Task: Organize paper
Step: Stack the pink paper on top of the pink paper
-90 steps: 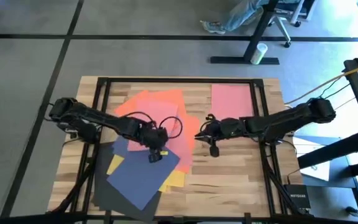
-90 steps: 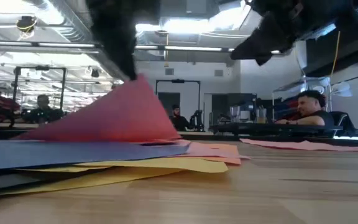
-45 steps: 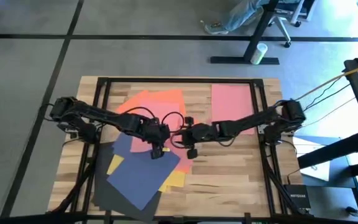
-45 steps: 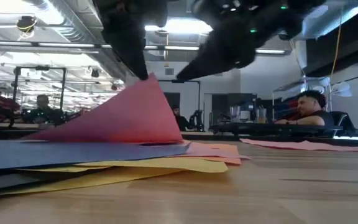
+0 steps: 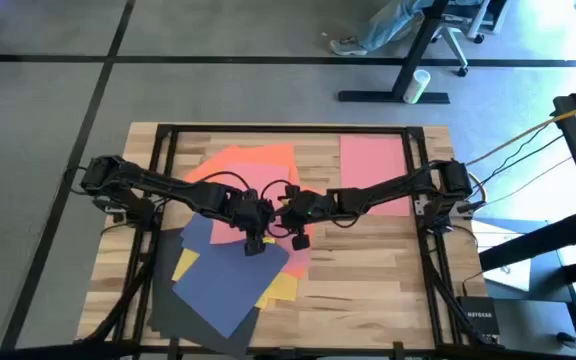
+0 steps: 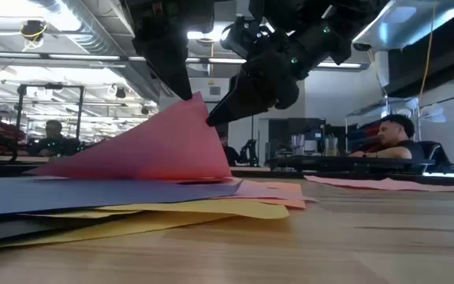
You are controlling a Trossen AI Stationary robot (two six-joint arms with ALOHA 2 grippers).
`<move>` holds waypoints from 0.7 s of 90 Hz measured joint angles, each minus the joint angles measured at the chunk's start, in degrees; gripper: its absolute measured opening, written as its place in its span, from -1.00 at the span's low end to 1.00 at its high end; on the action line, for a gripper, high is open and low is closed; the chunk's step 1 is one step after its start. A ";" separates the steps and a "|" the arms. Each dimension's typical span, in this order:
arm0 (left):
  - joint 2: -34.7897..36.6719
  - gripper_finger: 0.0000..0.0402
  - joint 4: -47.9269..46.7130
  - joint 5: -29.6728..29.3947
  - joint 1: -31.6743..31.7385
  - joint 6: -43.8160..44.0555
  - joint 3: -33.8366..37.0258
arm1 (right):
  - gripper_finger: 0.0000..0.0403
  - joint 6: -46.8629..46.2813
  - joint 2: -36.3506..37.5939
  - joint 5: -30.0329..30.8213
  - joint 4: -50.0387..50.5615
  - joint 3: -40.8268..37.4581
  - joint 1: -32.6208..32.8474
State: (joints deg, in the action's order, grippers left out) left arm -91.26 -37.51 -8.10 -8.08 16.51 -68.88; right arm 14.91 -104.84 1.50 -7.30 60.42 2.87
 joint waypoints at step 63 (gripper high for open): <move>8.71 -1.00 -0.90 -4.53 -0.16 0.21 0.00 | -1.00 2.17 5.62 2.38 2.62 -0.07 2.48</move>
State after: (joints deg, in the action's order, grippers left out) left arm -82.56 -38.42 -12.63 -8.23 16.72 -68.88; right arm 17.08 -99.22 3.88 -4.67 60.36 5.35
